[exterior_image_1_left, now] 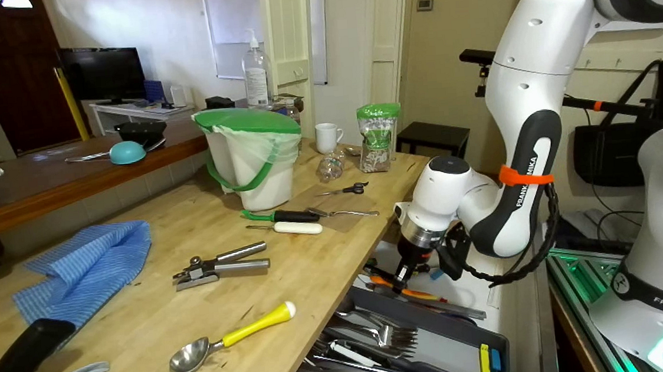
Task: Put the orange spoon in the open drawer.
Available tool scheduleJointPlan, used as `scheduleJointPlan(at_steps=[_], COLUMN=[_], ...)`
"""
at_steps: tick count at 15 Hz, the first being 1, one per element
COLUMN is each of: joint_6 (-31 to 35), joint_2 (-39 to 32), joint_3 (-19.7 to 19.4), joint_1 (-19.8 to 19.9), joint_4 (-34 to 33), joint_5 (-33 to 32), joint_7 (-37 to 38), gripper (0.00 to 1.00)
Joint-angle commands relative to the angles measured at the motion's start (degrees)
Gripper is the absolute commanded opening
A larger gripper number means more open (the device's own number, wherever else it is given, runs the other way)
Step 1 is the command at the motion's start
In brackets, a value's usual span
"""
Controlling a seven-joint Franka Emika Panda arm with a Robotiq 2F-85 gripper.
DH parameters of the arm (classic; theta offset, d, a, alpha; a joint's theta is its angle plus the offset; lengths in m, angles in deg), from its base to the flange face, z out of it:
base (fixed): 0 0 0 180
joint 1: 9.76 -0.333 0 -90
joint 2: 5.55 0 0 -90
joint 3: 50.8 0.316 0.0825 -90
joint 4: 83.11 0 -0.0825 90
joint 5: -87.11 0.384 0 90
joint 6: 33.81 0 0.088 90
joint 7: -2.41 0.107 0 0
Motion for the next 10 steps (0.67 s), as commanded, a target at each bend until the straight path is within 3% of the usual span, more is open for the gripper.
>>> scheduleJointPlan(at_steps=[1,2,3,4,5,7,8,9,10], joint_6=[-0.75,-0.55,0.12,0.21,-0.33,-1.93,-2.43,-3.58,-4.15], joint_2=[-2.98,-3.42,-3.58,-3.59,-3.42,-3.32,-3.25,-2.61,-1.59], joint_3=[-1.29,-0.41,2.88,5.41,9.54,13.88,13.92,13.44,12.61], joint_1=[-0.77,0.22,3.45,3.97,7.68,11.08,11.24,11.01,10.35], joint_4=[-2.63,-2.85,-2.55,-1.70,-1.51,-2.04,-2.32,-2.42,-2.17], joint_5=[0.01,-0.08,-0.65,9.40,11.14,15.68,17.30,18.73,19.71], joint_7=[-0.36,-0.48,-1.25,-10.66,-12.92,-18.68,-20.79,-22.36,-23.75], gripper=[0.04,0.04,0.04,0.04,0.04,0.04,0.04,0.41,0.42])
